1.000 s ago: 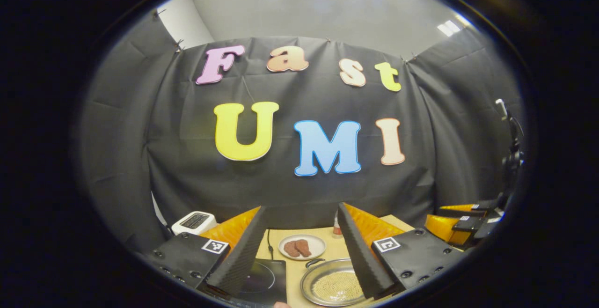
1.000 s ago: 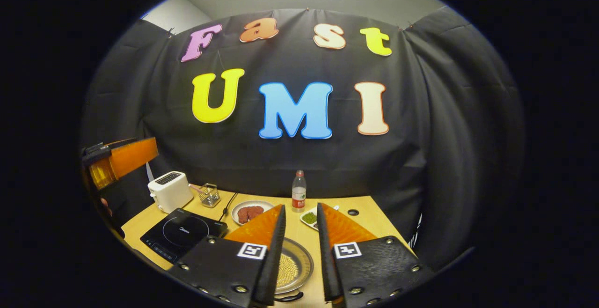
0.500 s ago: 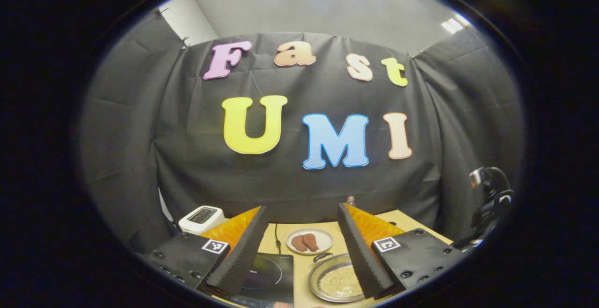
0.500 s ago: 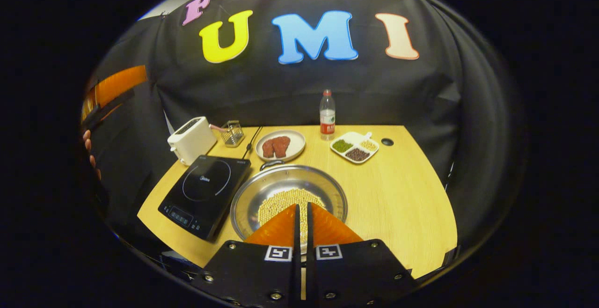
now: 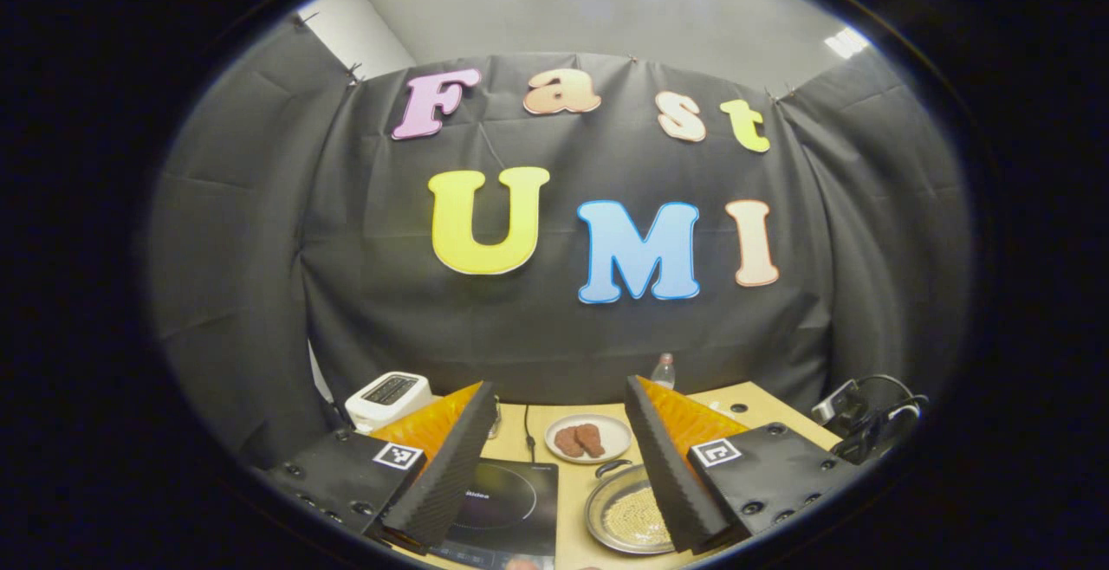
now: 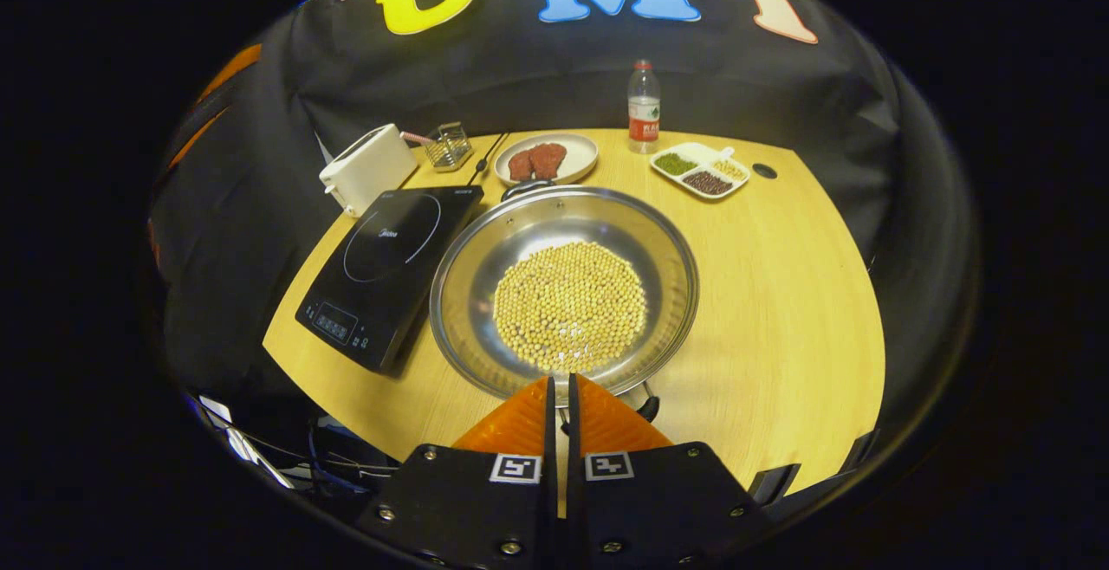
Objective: First push the handle of the pot to place it horizontally, then grasp the pot with both hands and set it on the induction cooktop.
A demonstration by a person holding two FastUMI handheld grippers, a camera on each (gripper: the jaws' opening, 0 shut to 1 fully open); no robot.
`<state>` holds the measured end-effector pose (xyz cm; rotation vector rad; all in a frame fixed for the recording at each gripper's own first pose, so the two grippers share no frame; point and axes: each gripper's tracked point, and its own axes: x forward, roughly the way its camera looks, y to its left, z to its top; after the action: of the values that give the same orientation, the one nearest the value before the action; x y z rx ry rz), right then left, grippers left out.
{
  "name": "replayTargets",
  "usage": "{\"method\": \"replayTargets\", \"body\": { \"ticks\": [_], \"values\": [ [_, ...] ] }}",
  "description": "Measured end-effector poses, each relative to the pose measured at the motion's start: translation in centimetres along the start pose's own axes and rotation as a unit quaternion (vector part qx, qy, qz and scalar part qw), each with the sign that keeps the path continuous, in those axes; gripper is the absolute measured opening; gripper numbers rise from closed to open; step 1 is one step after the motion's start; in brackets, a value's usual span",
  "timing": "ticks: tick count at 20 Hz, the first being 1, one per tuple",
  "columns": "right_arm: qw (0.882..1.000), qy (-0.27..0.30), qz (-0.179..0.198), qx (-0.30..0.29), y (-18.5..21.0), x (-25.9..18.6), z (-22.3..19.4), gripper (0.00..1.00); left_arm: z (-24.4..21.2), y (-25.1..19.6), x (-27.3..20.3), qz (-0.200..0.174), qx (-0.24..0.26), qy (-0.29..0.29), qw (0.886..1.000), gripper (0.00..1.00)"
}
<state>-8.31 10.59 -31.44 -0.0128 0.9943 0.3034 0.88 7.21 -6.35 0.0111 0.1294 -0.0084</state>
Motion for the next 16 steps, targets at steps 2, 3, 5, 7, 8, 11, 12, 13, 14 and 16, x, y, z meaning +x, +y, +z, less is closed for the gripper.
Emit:
{"method": "replayTargets", "body": {
  "ticks": [2,3,5,7,8,11,12,13,14,16],
  "values": [
    [1.0,0.024,0.016,0.001,0.8,0.6,-1.1,0.05,-0.1,0.4,0.1,0.005,0.001,0.002,1.0,0.95],
    [0.999,0.037,0.022,-0.002,1.2,0.9,-1.8,0.05,-0.4,0.7,0.0,0.008,0.001,0.004,1.0,0.95],
    [0.998,0.059,0.03,-0.01,1.8,1.6,-2.9,0.05,-0.7,1.1,-0.1,0.014,0.0,0.007,1.0,0.95],
    [0.997,0.074,0.035,-0.014,2.2,2.2,-3.7,0.04,-0.9,1.5,-0.1,0.02,-0.002,0.009,1.0,0.95],
    [0.996,0.08,0.037,-0.013,2.4,2.5,-4.1,0.04,-0.9,1.6,0.0,0.022,-0.002,0.01,1.0,0.95],
    [0.995,0.098,0.034,-0.009,2.3,3.5,-5.1,0.05,-1.1,1.8,-0.2,0.027,-0.001,0.013,1.0,0.95],
    [0.994,0.102,0.032,-0.008,2.1,3.8,-5.3,0.05,-1.1,2.0,-0.3,0.029,0.0,0.013,0.999,0.95],
    [0.994,0.105,0.029,-0.008,1.9,4.0,-5.6,0.05,-1.3,2.0,-0.3,0.031,0.0,0.014,0.999,0.95],
    [0.994,0.107,0.024,-0.007,1.6,4.2,-5.6,0.05,-1.4,2.1,-0.3,0.031,0.0,0.015,0.999,0.95],
    [0.994,0.11,0.026,0.005,1.5,4.3,-5.9,0.04,-1.6,2.1,-0.4,0.032,0.0,0.019,0.999,0.95]
  ]
}}
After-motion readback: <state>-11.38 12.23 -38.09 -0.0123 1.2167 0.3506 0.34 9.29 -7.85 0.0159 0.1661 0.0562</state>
